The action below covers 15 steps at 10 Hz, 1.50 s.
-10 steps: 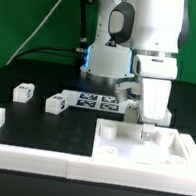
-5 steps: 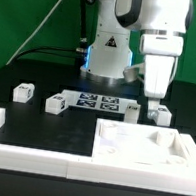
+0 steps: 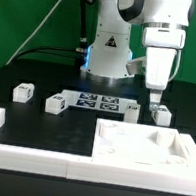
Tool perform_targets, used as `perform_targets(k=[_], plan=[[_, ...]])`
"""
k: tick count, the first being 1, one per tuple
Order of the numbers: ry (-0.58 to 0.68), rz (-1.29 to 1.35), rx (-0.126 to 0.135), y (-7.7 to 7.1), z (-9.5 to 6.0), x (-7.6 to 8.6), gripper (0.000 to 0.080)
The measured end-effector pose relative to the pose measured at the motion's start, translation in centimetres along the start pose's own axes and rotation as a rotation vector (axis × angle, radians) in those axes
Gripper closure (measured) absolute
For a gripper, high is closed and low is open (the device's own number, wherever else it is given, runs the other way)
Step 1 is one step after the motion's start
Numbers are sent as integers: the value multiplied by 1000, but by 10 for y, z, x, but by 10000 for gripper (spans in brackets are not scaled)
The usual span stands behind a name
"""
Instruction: Assemble one leg
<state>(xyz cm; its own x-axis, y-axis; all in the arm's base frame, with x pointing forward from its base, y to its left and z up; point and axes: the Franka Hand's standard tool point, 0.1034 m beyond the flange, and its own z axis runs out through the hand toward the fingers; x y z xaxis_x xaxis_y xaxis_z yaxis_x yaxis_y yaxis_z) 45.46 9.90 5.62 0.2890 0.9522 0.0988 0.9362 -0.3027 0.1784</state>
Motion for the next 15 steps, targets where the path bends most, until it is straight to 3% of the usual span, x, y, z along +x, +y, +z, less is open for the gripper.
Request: perform_targets(k=[2, 4, 7, 9, 10, 11, 12, 13, 14, 15], plan=[[6, 231, 1, 0, 0, 0, 151], [26, 586, 5, -22, 1, 3, 151], [3, 964, 27, -32, 1, 10, 151], [-9, 1035, 36, -33, 2, 8, 151], [-44, 1034, 62, -35, 3, 9, 151], [-52, 1034, 67, -34, 4, 9, 151], [-111, 1032, 110, -40, 5, 8, 151], [-238, 1026, 203, -46, 4, 10, 151], [-278, 1031, 231, -41, 4, 18, 151], [-385, 1027, 292, -53, 3, 16, 151]])
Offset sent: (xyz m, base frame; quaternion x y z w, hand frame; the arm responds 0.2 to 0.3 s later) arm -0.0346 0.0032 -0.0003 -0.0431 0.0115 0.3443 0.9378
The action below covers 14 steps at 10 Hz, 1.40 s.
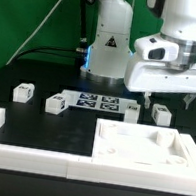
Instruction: Assemble one leg
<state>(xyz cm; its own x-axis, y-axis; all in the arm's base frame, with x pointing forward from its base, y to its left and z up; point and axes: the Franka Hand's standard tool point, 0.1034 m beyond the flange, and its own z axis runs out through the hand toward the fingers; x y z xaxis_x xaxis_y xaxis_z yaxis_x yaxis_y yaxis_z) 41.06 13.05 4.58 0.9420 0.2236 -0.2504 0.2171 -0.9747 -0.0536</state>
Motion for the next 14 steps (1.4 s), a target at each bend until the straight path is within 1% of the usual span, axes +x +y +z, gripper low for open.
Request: perform_targets(k=[1, 2, 3, 4, 6, 7, 8, 9, 11, 12, 14], plan=[[-123, 18, 6, -4, -1, -2, 151], [-215, 33, 10, -5, 0, 0, 151], [-300, 37, 12, -4, 5, -3, 151], [-426, 42, 16, -3, 10, -9, 151], [-575, 43, 20, -4, 21, -12, 151], [-691, 43, 23, -4, 26, -22, 151], [-711, 47, 23, -4, 32, -20, 151], [-719, 52, 21, -5, 35, -25, 151], [-756, 52, 20, -5, 39, -33, 151], [-757, 53, 20, -5, 41, -33, 151], [-757, 52, 20, -5, 42, -33, 151]])
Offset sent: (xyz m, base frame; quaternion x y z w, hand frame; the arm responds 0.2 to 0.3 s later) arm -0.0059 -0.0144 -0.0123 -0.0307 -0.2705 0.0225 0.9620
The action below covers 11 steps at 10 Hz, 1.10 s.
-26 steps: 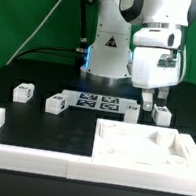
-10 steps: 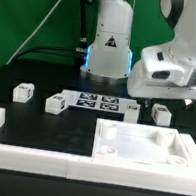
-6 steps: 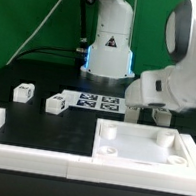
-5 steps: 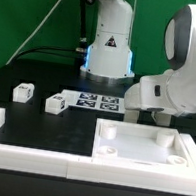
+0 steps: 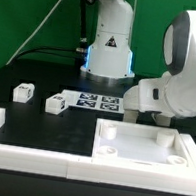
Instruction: Assemble one leg
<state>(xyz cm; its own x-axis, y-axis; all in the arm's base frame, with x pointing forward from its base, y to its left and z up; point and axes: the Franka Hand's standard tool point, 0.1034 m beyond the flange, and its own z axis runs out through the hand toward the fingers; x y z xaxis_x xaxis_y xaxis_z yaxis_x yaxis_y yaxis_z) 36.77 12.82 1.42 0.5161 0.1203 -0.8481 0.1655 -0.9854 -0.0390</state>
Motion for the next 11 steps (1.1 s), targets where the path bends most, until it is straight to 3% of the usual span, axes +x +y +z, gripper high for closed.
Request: perform_targets(k=[1, 2, 3, 4, 5, 10, 11], plan=[[-1, 0, 0, 0, 0, 0, 282], [-1, -2, -1, -1, 1, 0, 282], [-1, -3, -1, -1, 1, 1, 455], [0, -7, -1, -1, 1, 1, 455], [0, -8, 1, -1, 1, 1, 512], [-3, -7, 3, 0, 0, 0, 512], [-24, -7, 9, 3, -14, -9, 512]])
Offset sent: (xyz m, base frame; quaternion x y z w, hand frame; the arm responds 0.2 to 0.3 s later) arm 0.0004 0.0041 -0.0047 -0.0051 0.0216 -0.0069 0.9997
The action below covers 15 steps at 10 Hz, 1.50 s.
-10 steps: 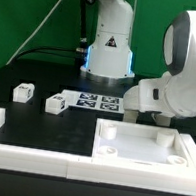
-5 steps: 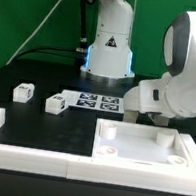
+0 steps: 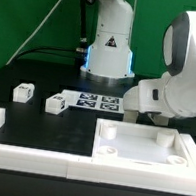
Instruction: Assemble one leg
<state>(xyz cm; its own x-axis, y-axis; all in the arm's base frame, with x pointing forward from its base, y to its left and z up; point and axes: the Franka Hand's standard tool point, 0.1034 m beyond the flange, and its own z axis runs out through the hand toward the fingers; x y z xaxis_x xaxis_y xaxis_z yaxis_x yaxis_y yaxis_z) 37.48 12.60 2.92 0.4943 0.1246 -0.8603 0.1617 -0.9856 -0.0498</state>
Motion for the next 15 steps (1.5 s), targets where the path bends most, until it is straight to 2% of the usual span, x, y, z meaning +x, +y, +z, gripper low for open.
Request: perform_targets(k=[2, 3, 4, 6, 7, 8, 9, 10, 11, 14, 15], plan=[[-19, -3, 9, 1, -38, -28, 512], [-13, -2, 15, 3, -50, -33, 512], [24, 0, 16, 4, -51, -27, 512], [24, 0, 17, 4, -50, -27, 511], [136, 1, 17, 4, -58, -15, 511], [259, 4, 17, 4, -62, -15, 511], [322, 7, 16, 6, -59, -19, 511], [424, 26, 20, 7, -64, -16, 511], [483, 61, 30, 11, -70, -21, 511], [769, 73, 41, 20, -106, -19, 511], [842, 73, 41, 24, -112, -18, 511]])
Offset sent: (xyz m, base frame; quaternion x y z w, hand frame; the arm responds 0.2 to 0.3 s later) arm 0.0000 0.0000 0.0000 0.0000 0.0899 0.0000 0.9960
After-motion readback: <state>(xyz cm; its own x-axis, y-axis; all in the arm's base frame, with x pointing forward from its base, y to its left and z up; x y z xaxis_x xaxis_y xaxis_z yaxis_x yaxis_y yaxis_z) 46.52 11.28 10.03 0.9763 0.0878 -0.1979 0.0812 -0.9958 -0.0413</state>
